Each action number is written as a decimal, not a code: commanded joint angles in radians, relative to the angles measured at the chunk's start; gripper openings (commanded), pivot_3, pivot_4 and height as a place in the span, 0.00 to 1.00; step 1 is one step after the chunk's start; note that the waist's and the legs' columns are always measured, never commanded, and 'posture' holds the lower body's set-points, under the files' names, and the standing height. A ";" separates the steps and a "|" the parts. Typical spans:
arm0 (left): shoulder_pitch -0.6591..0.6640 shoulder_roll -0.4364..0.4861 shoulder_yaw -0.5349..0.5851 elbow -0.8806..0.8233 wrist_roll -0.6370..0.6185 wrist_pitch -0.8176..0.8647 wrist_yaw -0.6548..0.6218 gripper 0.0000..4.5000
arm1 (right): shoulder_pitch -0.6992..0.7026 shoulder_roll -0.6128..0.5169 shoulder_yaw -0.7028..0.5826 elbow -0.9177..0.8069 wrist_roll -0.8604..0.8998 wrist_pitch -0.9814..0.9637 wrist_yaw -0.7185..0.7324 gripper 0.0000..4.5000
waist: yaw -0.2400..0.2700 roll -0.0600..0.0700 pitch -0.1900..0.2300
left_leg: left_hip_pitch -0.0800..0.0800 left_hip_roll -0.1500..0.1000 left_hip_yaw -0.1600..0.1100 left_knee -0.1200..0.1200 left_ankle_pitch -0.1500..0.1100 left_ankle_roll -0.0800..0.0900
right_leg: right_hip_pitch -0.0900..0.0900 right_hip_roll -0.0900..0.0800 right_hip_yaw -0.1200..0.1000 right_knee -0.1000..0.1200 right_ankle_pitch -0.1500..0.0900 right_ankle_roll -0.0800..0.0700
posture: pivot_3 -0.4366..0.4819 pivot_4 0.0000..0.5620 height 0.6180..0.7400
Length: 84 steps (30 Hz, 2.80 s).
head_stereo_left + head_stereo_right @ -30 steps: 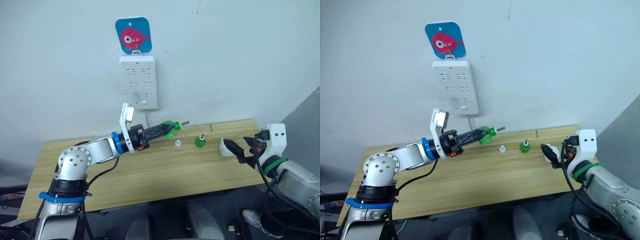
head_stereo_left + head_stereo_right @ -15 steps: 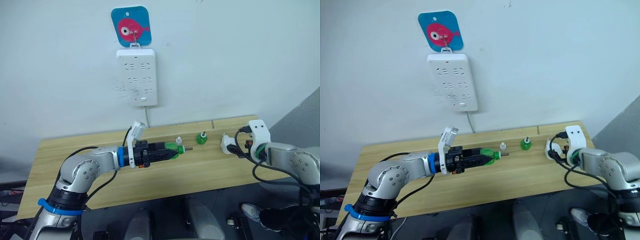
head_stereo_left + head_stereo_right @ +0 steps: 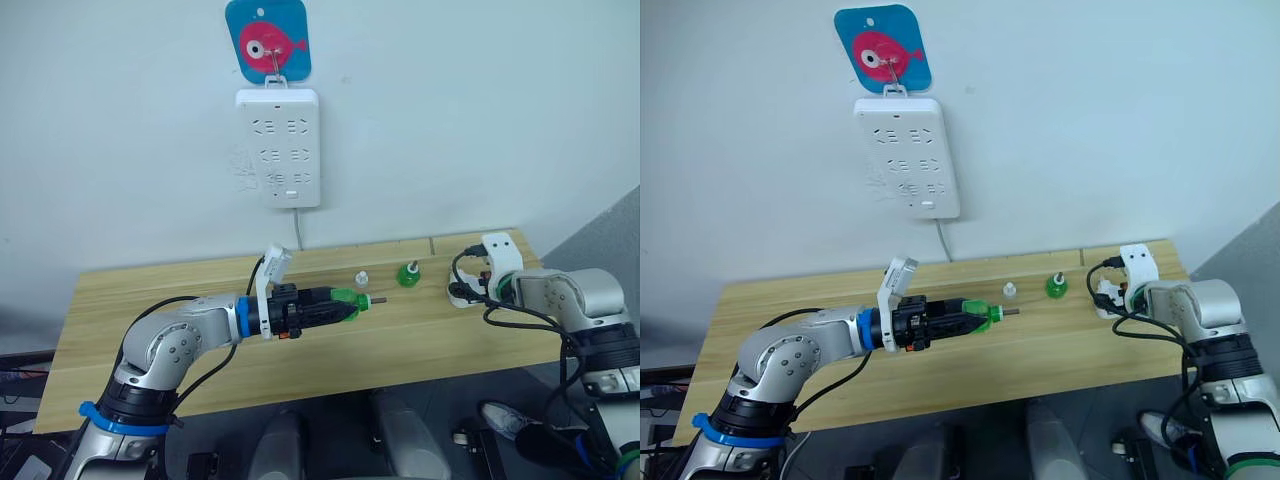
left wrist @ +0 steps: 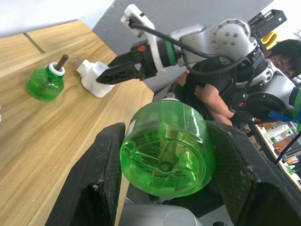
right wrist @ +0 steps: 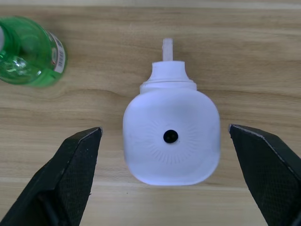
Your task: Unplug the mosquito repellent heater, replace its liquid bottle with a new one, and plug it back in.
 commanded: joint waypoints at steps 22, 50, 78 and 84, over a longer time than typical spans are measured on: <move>0.004 -0.016 0.015 -0.031 0.034 -0.014 -0.033 0.53 | 0.022 0.039 -0.126 -0.093 -0.174 0.063 0.124 0.65 | 0.000 0.001 0.003 | 0.000 -0.001 -0.001 0.000 0.000 0.000 | 0.000 -0.001 -0.001 0.000 0.000 0.000 | 0.28 0.49 1.00; -0.367 0.078 0.172 0.163 -0.152 0.229 -0.237 0.53 | 0.299 -0.117 -0.545 -0.766 1.438 -0.144 -0.155 0.65 | -0.002 0.003 -0.002 | -0.006 -0.002 -0.002 0.003 0.002 -0.004 | -0.002 -0.004 -0.004 0.001 0.001 0.002 | 0.28 0.29 1.00; -0.368 0.076 0.184 0.121 -0.234 0.313 -0.234 0.53 | 0.375 -0.192 -0.307 -0.852 1.438 -0.404 -0.055 0.65 | 0.009 0.002 -0.027 | -0.005 -0.002 -0.002 0.006 0.003 -0.004 | -0.002 -0.003 -0.004 0.004 0.001 0.002 | 0.31 0.28 1.00; -0.355 0.085 0.177 0.108 -0.231 0.316 -0.246 0.53 | 0.382 -0.194 -0.308 -0.842 1.438 -0.404 -0.058 0.65 | 0.010 0.002 -0.027 | -0.001 -0.002 -0.001 0.006 0.003 -0.004 | -0.002 -0.003 -0.002 0.011 0.001 0.002 | 0.31 0.28 1.00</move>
